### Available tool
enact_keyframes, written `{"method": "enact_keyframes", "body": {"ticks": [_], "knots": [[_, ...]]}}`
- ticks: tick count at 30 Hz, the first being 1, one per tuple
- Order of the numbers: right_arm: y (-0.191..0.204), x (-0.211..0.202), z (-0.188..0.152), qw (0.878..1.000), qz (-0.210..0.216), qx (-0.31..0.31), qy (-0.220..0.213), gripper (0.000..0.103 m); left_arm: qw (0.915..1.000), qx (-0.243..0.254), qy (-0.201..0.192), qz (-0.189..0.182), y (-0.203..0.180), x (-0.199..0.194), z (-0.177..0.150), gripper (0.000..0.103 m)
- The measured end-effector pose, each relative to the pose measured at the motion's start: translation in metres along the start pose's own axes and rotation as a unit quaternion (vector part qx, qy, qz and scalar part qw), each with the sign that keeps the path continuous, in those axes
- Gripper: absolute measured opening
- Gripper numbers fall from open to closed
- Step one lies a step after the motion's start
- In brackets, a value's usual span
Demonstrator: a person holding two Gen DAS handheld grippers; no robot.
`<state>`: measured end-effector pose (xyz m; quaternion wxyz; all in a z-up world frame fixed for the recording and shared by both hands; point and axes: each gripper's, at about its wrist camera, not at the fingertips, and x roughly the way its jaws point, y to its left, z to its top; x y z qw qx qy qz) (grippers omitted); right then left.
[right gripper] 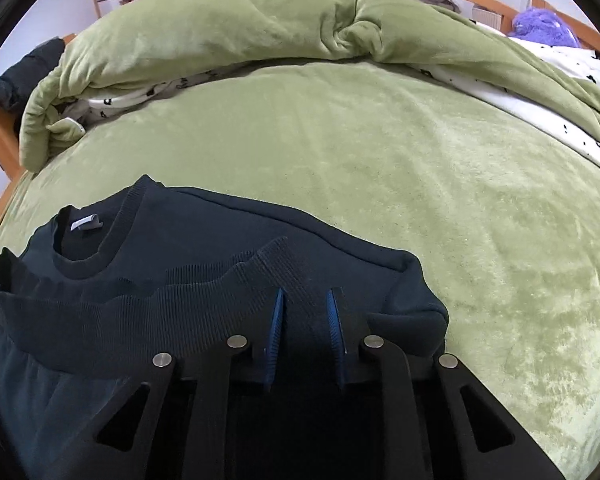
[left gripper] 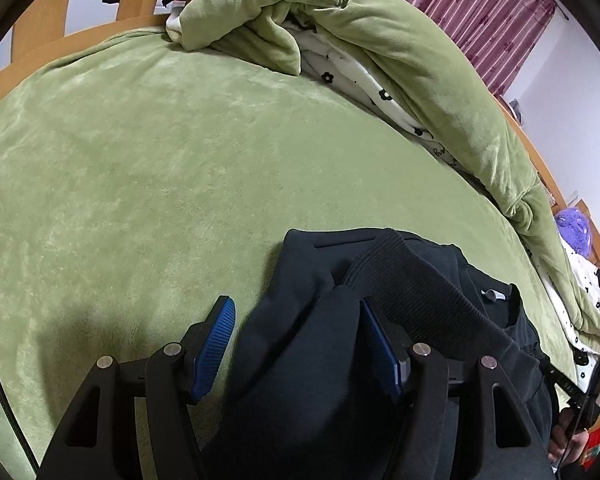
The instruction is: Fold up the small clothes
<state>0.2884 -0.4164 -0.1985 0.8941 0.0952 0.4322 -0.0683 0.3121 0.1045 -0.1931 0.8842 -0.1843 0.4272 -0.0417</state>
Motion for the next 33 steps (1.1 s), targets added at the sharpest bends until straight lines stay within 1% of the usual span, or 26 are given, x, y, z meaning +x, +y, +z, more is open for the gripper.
{"method": "enact_keyframes", "body": {"ticks": [2, 4, 8, 10, 14, 15, 17, 19, 20, 23, 25, 29, 31, 33], "knots": [[-0.004, -0.006, 0.0, 1.0, 0.009, 0.01, -0.015, 0.018, 1.0, 0.001, -0.006, 0.005, 0.0, -0.001, -0.003, 0.062], [-0.008, -0.006, -0.001, 1.0, 0.006, 0.02, -0.017, 0.018, 0.9999, 0.001, -0.012, 0.008, 0.0, -0.003, -0.005, 0.062], [0.0, 0.0, -0.004, 1.0, -0.026, 0.008, -0.015, 0.017, 0.9998, 0.0, -0.009, 0.016, 0.0, -0.002, -0.007, 0.062], [0.002, 0.002, -0.004, 0.999, -0.035, 0.003, -0.012, 0.018, 0.9998, 0.0, -0.008, 0.019, 0.0, -0.001, -0.006, 0.063], [-0.003, -0.002, -0.003, 1.0, -0.022, 0.015, -0.016, 0.021, 0.9996, 0.01, -0.007, 0.027, -0.004, -0.006, -0.008, 0.063], [-0.004, -0.009, -0.003, 0.999, -0.021, 0.022, -0.02, 0.025, 0.9995, 0.014, -0.005, 0.029, -0.005, -0.008, -0.008, 0.063], [-0.001, -0.024, -0.003, 0.999, -0.023, 0.031, -0.031, 0.025, 0.9994, 0.02, -0.002, 0.027, -0.006, -0.012, -0.01, 0.063], [0.012, -0.044, -0.004, 0.999, -0.013, 0.021, -0.047, 0.025, 0.9995, 0.021, 0.002, 0.024, -0.007, -0.016, -0.012, 0.063], [0.024, -0.057, -0.009, 0.998, -0.001, 0.013, -0.056, 0.026, 0.9996, 0.021, 0.003, 0.021, -0.007, -0.018, -0.012, 0.063], [0.056, -0.077, -0.027, 0.998, 0.035, -0.011, -0.058, 0.026, 0.9997, 0.024, 0.004, 0.008, -0.009, -0.028, -0.016, 0.063], [0.088, -0.09, -0.048, 0.996, 0.06, -0.038, -0.057, 0.026, 0.9996, 0.03, 0.002, -0.002, -0.01, -0.038, -0.02, 0.064], [0.138, -0.102, -0.089, 0.988, 0.117, -0.084, -0.05, 0.026, 0.9992, 0.036, -0.011, -0.009, -0.008, -0.057, -0.034, 0.066], [0.168, -0.101, -0.111, 0.982, 0.141, -0.115, -0.043, 0.026, 0.9993, 0.034, -0.007, -0.012, -0.003, -0.063, -0.041, 0.066], [0.189, -0.097, -0.126, 0.977, 0.155, -0.143, -0.031, 0.027, 0.9995, 0.028, -0.002, -0.013, 0.001, -0.066, -0.046, 0.066]]}}
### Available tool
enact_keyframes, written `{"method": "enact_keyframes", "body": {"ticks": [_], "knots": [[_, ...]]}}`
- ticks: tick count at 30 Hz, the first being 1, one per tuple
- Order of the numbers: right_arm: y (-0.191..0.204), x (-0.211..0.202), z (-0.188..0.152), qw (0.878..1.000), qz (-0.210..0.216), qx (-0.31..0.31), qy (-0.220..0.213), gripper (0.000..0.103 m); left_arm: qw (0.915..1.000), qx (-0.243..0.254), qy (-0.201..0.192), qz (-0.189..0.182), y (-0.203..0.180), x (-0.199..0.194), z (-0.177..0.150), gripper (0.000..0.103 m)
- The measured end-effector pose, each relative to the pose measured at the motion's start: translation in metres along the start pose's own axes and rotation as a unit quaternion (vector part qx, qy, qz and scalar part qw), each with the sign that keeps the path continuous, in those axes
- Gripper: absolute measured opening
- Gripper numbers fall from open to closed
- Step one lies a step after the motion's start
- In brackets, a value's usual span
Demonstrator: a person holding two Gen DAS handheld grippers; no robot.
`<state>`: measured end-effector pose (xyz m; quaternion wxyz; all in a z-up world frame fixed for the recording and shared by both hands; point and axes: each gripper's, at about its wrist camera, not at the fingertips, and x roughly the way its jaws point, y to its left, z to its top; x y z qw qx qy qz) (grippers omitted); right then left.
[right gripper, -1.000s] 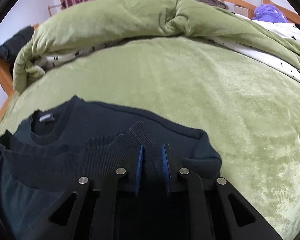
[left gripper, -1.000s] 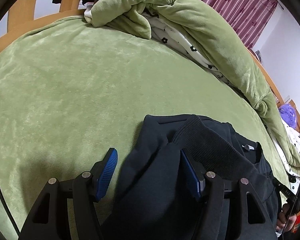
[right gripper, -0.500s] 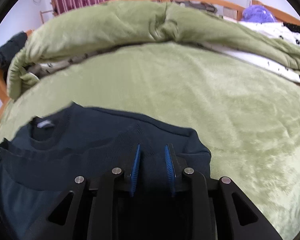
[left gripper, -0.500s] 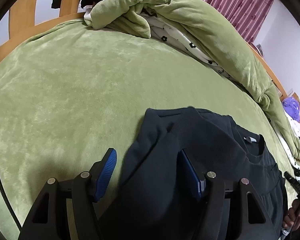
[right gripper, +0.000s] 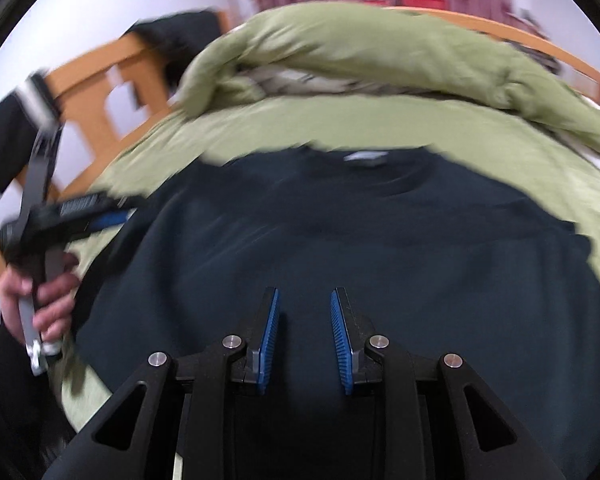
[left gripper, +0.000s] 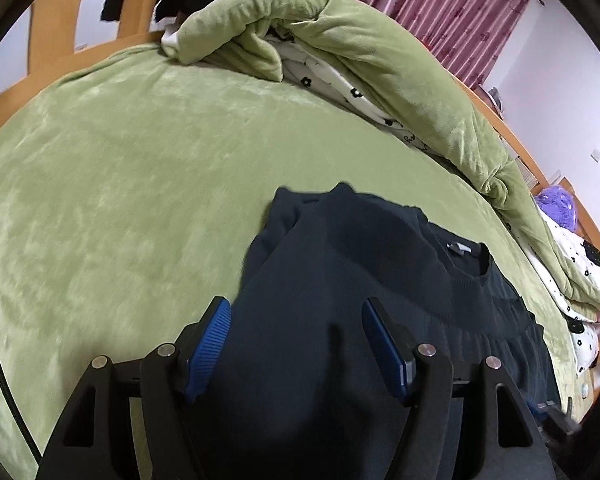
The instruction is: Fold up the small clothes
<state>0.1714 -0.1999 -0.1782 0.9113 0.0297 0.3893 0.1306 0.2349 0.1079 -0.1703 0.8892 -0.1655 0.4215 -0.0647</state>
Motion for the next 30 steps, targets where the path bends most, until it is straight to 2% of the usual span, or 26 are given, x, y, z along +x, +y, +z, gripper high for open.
{"method": "enact_keyframes", "body": {"ticks": [1, 3, 5, 7, 10, 12, 17, 22, 30], "knots": [[0.009, 0.006, -0.003, 1.0, 0.002, -0.014, 0.006, 0.028, 1.0, -0.002, 0.004, -0.001, 0.003, -0.002, -0.003, 0.066], [0.019, 0.022, -0.012, 0.999, -0.031, -0.039, 0.011, 0.027, 1.0, -0.003, 0.005, -0.002, 0.007, -0.005, -0.007, 0.066], [0.014, 0.031, -0.015, 0.997, -0.073, -0.032, 0.004, 0.024, 1.0, -0.001, 0.004, 0.0, 0.01, -0.01, -0.011, 0.066], [-0.003, 0.035, -0.011, 0.994, -0.107, 0.006, 0.004, 0.0, 1.0, 0.002, 0.002, 0.002, 0.013, -0.015, -0.015, 0.066], [-0.026, 0.041, -0.002, 0.992, -0.107, 0.059, 0.015, 0.0, 1.0, -0.003, 0.004, -0.002, 0.021, -0.02, -0.021, 0.066], [-0.028, 0.042, 0.002, 0.991, -0.122, 0.062, 0.01, 0.0, 0.9999, -0.008, 0.007, -0.005, 0.024, -0.022, -0.024, 0.066], [-0.027, 0.034, -0.004, 0.989, -0.12, 0.085, 0.012, 0.0, 0.9998, -0.012, 0.007, -0.017, 0.029, -0.034, -0.037, 0.066], [-0.019, 0.02, -0.015, 0.99, -0.119, 0.076, 0.013, 0.003, 0.9996, -0.016, 0.011, -0.022, 0.034, -0.043, -0.055, 0.066], [-0.008, -0.004, -0.036, 0.991, -0.114, 0.075, 0.009, 0.006, 0.9999, -0.009, 0.012, -0.006, 0.033, -0.055, -0.08, 0.067]]}}
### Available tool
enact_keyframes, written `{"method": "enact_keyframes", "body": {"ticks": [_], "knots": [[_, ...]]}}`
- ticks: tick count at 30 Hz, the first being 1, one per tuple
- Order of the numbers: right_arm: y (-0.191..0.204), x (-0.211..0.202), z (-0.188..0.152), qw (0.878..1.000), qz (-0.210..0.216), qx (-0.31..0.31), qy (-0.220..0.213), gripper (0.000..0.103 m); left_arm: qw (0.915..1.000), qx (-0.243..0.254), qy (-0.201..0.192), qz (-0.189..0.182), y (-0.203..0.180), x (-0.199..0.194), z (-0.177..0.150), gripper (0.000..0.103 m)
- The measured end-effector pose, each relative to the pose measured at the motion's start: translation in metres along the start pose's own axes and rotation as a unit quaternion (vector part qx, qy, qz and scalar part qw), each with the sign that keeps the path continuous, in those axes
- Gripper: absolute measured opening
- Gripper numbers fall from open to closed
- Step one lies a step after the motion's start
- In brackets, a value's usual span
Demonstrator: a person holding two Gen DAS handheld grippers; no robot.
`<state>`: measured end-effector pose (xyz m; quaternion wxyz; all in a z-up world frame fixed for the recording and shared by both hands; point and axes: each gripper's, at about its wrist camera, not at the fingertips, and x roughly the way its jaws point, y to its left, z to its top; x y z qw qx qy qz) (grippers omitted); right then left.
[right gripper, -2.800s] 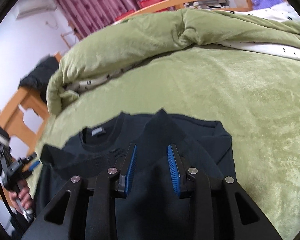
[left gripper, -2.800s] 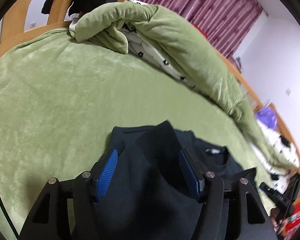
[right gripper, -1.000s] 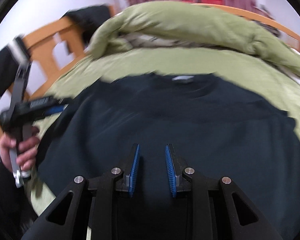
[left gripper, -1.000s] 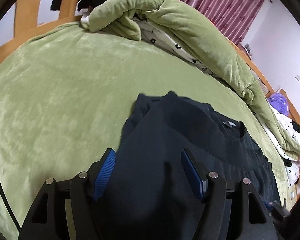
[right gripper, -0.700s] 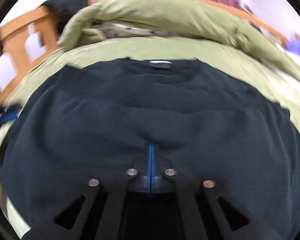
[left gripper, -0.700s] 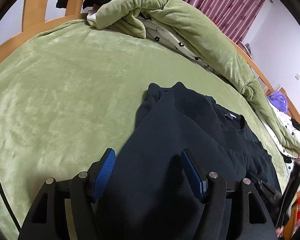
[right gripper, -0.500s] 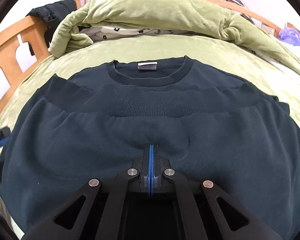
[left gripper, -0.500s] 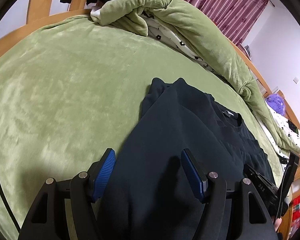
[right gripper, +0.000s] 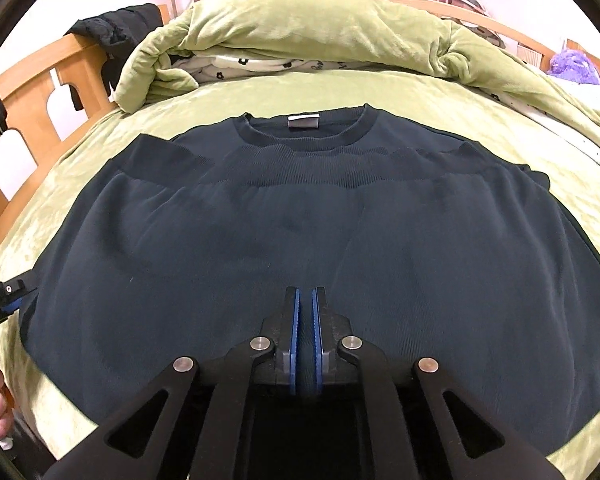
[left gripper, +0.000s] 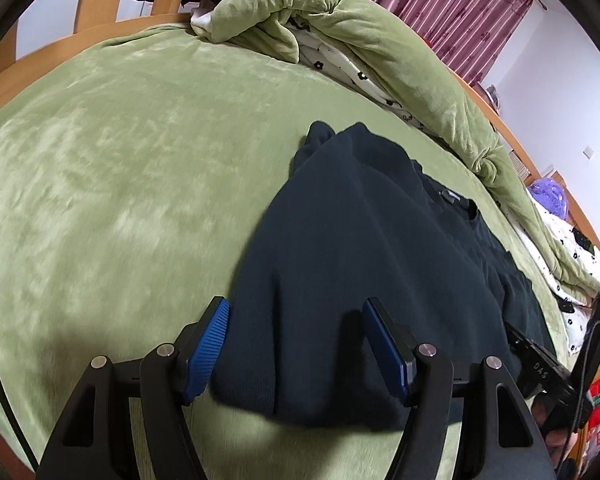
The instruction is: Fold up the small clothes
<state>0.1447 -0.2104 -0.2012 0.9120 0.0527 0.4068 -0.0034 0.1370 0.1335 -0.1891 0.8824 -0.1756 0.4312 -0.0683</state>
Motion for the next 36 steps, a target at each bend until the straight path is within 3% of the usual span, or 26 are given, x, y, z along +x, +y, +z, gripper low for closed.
{"method": "enact_keyframes", "body": {"ticks": [7, 12, 18, 22, 27, 33, 36], "knots": [[-0.001, -0.013, -0.018, 1.0, -0.004, -0.003, 0.002, 0.006, 0.9999, 0.008, -0.003, 0.014, -0.001, -0.01, -0.015, 0.067], [-0.003, -0.023, -0.028, 1.0, -0.003, -0.004, 0.001, 0.006, 1.0, -0.003, 0.001, 0.001, 0.003, -0.017, -0.027, 0.067], [-0.002, -0.026, -0.035, 1.0, -0.009, -0.008, 0.003, 0.006, 0.9987, -0.037, 0.01, -0.034, 0.01, -0.023, -0.041, 0.068], [-0.001, -0.029, -0.04, 1.0, -0.014, -0.016, 0.003, 0.006, 0.9921, -0.082, 0.032, -0.09, 0.017, -0.018, -0.052, 0.068], [-0.007, -0.035, -0.045, 1.0, -0.001, -0.011, 0.006, 0.006, 0.9882, -0.108, 0.034, -0.102, 0.011, -0.005, -0.044, 0.068], [-0.025, -0.053, -0.051, 1.0, 0.008, -0.003, 0.01, 0.006, 0.9869, -0.136, 0.027, -0.082, 0.0, 0.011, -0.027, 0.066], [-0.042, -0.063, -0.054, 1.0, 0.004, 0.005, 0.01, 0.006, 0.9896, -0.131, 0.013, -0.059, -0.01, 0.014, -0.022, 0.059]]}}
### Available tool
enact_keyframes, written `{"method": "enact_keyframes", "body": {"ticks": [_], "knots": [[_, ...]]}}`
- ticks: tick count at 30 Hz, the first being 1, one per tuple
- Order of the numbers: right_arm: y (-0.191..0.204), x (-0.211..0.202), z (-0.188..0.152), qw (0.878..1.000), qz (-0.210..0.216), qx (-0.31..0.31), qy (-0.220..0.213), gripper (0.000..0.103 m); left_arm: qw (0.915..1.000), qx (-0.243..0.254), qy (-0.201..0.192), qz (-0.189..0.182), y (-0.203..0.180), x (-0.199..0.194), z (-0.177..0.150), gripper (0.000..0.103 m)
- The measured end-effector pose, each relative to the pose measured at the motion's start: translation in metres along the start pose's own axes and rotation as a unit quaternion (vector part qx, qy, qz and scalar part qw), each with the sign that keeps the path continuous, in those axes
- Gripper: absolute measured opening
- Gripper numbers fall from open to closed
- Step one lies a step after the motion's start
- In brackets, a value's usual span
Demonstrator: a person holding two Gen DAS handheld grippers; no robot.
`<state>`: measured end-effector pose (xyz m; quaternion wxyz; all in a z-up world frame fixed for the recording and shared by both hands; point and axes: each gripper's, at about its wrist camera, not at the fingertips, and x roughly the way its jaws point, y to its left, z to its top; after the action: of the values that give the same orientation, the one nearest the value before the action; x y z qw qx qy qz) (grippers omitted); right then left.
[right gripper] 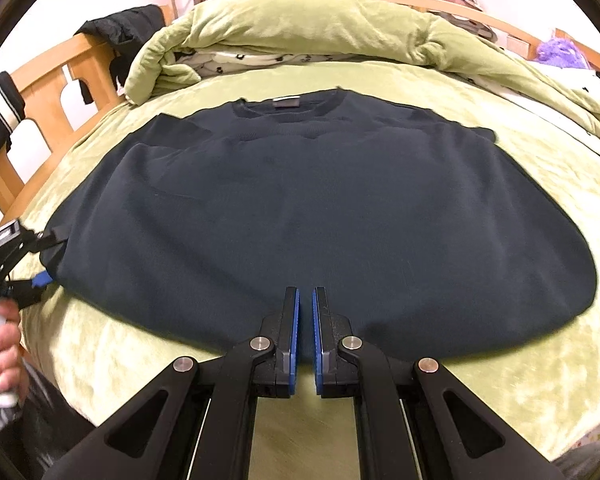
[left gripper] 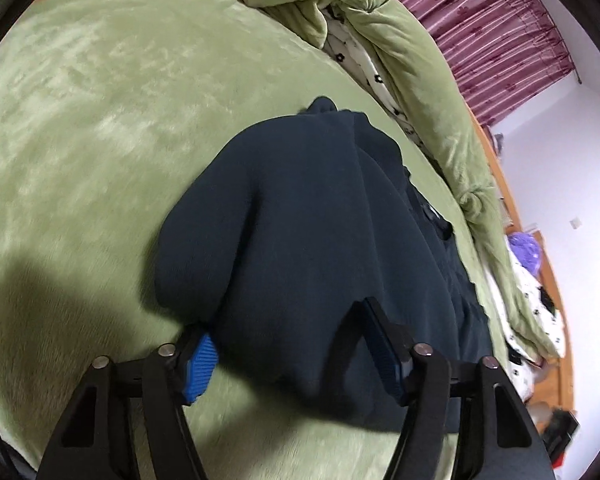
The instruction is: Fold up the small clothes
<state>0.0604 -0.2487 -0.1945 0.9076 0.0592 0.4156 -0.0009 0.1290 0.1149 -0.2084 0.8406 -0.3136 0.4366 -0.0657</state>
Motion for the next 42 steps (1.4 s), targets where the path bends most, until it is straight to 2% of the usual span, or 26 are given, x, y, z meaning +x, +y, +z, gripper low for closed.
{"method": "enact_keyframes", "body": {"ticks": [5, 10, 14, 21, 25, 29, 35, 39, 41, 42], "knots": [[-0.034, -0.02, -0.002, 1.0, -0.007, 0.024, -0.006, 0.006, 0.9992, 0.032, -0.025, 0.004, -0.027, -0.005, 0.006, 0.037], [-0.067, -0.04, 0.002, 0.999, -0.019, 0.044, -0.022, 0.006, 0.9931, 0.093, -0.071, -0.008, -0.086, -0.03, 0.013, 0.023], [-0.092, -0.054, 0.008, 0.998, -0.024, 0.056, -0.035, 0.006, 0.9845, 0.146, -0.096, -0.008, -0.136, -0.044, 0.011, 0.02], [-0.133, -0.073, 0.015, 0.995, -0.026, 0.083, -0.057, 0.006, 0.967, 0.23, -0.107, -0.028, -0.215, -0.045, -0.009, 0.019], [-0.159, -0.084, 0.018, 0.992, -0.037, 0.097, -0.07, 0.006, 0.953, 0.283, -0.096, -0.048, -0.262, -0.033, -0.036, 0.018], [-0.179, -0.094, 0.014, 0.989, -0.048, 0.112, -0.078, 0.006, 0.9444, 0.315, -0.063, -0.069, -0.294, -0.012, -0.066, 0.017], [-0.204, -0.101, 0.003, 0.987, -0.062, 0.125, -0.076, 0.006, 0.9357, 0.341, 0.008, -0.09, -0.306, 0.03, -0.118, 0.017], [-0.211, -0.099, -0.002, 0.987, -0.062, 0.128, -0.07, 0.007, 0.9282, 0.361, 0.049, -0.077, -0.302, 0.052, -0.148, 0.017], [-0.21, -0.096, -0.001, 0.988, -0.054, 0.125, -0.067, 0.01, 0.9249, 0.369, 0.061, -0.069, -0.299, 0.056, -0.154, 0.019], [-0.208, -0.096, 0.0, 0.989, -0.048, 0.124, -0.066, 0.015, 0.924, 0.369, 0.068, -0.071, -0.297, 0.055, -0.153, 0.02]]}}
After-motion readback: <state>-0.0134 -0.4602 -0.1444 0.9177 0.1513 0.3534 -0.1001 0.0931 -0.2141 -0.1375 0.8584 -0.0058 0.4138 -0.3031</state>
